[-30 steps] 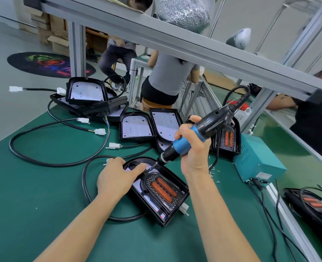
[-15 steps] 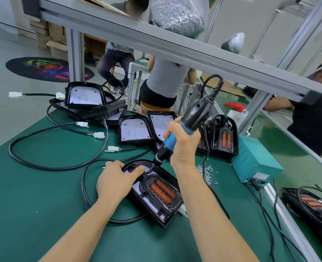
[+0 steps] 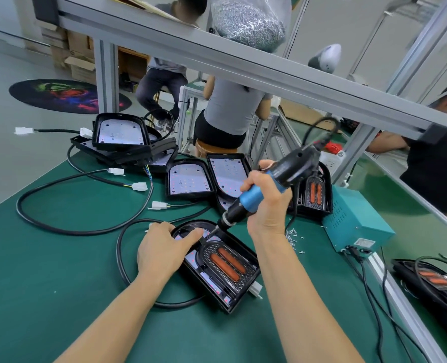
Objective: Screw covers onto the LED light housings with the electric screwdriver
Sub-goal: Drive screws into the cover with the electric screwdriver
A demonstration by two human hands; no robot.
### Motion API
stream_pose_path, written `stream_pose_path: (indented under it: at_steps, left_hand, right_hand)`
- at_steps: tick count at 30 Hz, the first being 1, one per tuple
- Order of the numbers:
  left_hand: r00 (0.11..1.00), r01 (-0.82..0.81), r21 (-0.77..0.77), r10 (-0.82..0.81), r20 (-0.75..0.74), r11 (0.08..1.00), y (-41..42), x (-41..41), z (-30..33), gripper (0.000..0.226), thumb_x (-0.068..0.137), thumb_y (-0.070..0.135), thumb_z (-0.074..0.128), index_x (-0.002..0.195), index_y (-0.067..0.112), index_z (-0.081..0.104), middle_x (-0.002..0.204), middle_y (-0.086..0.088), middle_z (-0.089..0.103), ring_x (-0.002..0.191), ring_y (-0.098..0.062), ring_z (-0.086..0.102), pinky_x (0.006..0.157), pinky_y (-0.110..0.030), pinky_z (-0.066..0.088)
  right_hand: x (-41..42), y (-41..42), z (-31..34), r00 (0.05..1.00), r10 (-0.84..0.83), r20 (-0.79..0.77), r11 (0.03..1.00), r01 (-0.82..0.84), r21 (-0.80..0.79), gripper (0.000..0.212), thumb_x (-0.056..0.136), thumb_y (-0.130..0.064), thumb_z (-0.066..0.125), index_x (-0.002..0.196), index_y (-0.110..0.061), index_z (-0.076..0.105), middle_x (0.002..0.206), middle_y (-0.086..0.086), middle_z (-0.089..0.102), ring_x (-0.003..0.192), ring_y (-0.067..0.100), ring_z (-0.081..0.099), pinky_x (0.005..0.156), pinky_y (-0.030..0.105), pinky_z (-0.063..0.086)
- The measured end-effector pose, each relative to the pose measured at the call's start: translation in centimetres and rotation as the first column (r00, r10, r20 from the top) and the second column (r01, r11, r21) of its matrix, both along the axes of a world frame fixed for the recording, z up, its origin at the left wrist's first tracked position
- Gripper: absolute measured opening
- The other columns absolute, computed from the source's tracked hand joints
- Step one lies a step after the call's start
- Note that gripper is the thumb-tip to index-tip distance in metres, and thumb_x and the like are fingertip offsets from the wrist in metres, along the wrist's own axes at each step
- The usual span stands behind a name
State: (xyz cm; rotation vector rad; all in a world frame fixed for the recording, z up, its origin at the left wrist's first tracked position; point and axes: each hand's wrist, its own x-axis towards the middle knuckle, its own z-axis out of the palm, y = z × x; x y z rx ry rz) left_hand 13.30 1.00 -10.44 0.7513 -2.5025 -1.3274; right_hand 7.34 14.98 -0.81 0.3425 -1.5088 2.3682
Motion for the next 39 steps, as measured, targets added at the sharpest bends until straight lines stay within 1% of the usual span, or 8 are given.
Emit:
stream_pose_path:
  at_steps: [5, 8, 15, 20, 24, 28, 33, 39]
  left_hand:
    - [0.999, 0.007, -0.077, -0.011, -0.042, 0.997, 0.0, 0.5, 0.1, 0.045, 0.072, 0.065, 0.063, 0.073, 0.021, 0.059, 0.086, -0.001, 0.060, 0.085, -0.027, 0.055, 0.075, -0.037, 0.042]
    - [0.999, 0.024, -0.242, -0.030, -0.022, 0.970, 0.0, 0.9, -0.4, 0.047, 0.077, 0.065, 0.056, 0.088, 0.021, 0.067, 0.095, -0.004, 0.062, 0.098, -0.029, 0.050, 0.086, -0.039, 0.038]
    - [0.997, 0.019, -0.261, -0.038, -0.070, 0.965, 0.5, 1.2, 0.9, 0.050, 0.084, 0.047, 0.063, 0.123, 0.016, 0.057, 0.124, -0.007, 0.054, 0.117, -0.029, 0.042, 0.095, -0.041, 0.029]
    - [0.889, 0.181, -0.374, -0.314, -0.334, 0.910, 4.3, 0.1, 5.0, 0.013, 0.082, 0.023, 0.068, 0.094, 0.019, 0.069, 0.100, 0.001, 0.065, 0.102, -0.027, 0.051, 0.089, -0.040, 0.035]
    - [0.782, 0.509, -0.522, -0.621, -0.052, 0.685, 9.2, -3.1, 7.3, 0.011, 0.084, 0.024, 0.060, 0.084, 0.027, 0.070, 0.089, 0.008, 0.069, 0.093, -0.017, 0.058, 0.084, -0.029, 0.037]
    - [0.664, 0.705, -0.537, -0.699, 0.267, 0.464, 12.9, -6.1, 7.3, 0.020, 0.081, 0.011, 0.054, 0.083, 0.021, 0.071, 0.091, -0.002, 0.071, 0.085, -0.026, 0.061, 0.071, -0.027, 0.044]
    - [0.562, 0.819, -0.472, -0.624, 0.543, 0.326, 14.4, -7.7, 6.5, 0.016, 0.073, 0.008, 0.070, 0.084, 0.017, 0.066, 0.090, -0.007, 0.066, 0.085, -0.029, 0.060, 0.065, -0.032, 0.046]
    - [0.554, 0.827, -0.465, -0.598, 0.580, 0.315, 14.4, -7.5, 5.3, 0.032, 0.071, 0.020, 0.080, 0.100, 0.012, 0.067, 0.105, -0.005, 0.067, 0.098, -0.028, 0.063, 0.075, -0.038, 0.050]
  right_hand:
    - [0.3, 2.7, 0.9, 0.995, -0.092, -0.048, 0.984, 0.084, -0.154, 0.023, 0.066, 0.000, 0.058, 0.080, -0.018, 0.060, 0.053, 0.003, 0.052, 0.049, 0.020, 0.049, 0.057, 0.029, 0.041]
    - [0.9, 4.6, 2.0, 0.990, -0.122, -0.071, 0.967, 0.103, -0.233, 0.025, 0.068, 0.002, 0.056, 0.087, -0.013, 0.054, 0.052, -0.001, 0.052, 0.047, 0.015, 0.050, 0.053, 0.025, 0.042]
    - [3.2, 9.3, 3.4, 0.958, -0.261, -0.118, 0.940, 0.224, -0.258, 0.021, 0.070, 0.001, 0.053, 0.085, -0.013, 0.054, 0.050, -0.003, 0.048, 0.045, 0.013, 0.047, 0.053, 0.023, 0.041]
    - [4.5, 12.0, 2.6, 0.902, -0.415, -0.123, 0.900, 0.386, -0.202, 0.020, 0.068, 0.001, 0.056, 0.081, -0.014, 0.054, 0.054, 0.002, 0.047, 0.045, 0.018, 0.048, 0.054, 0.026, 0.041]
    - [4.9, 13.4, 1.7, 0.881, -0.470, -0.051, 0.866, 0.449, -0.219, 0.020, 0.067, 0.000, 0.057, 0.082, -0.013, 0.054, 0.050, -0.001, 0.050, 0.045, 0.017, 0.048, 0.056, 0.028, 0.040]
    - [5.5, 14.4, 1.3, 0.875, -0.483, -0.023, 0.857, 0.467, -0.219, 0.019, 0.068, -0.001, 0.058, 0.083, -0.013, 0.054, 0.054, 0.002, 0.050, 0.046, 0.017, 0.049, 0.054, 0.026, 0.041]
    - [6.1, 15.3, 1.2, 0.874, -0.485, -0.014, 0.852, 0.470, -0.230, 0.018, 0.067, -0.002, 0.060, 0.073, -0.019, 0.061, 0.060, 0.006, 0.048, 0.047, 0.019, 0.048, 0.056, 0.028, 0.041]
    - [6.2, 16.0, 1.0, 0.874, -0.486, -0.013, 0.852, 0.471, -0.228, 0.019, 0.068, -0.001, 0.057, 0.081, -0.015, 0.055, 0.049, -0.001, 0.049, 0.047, 0.018, 0.048, 0.056, 0.028, 0.041]
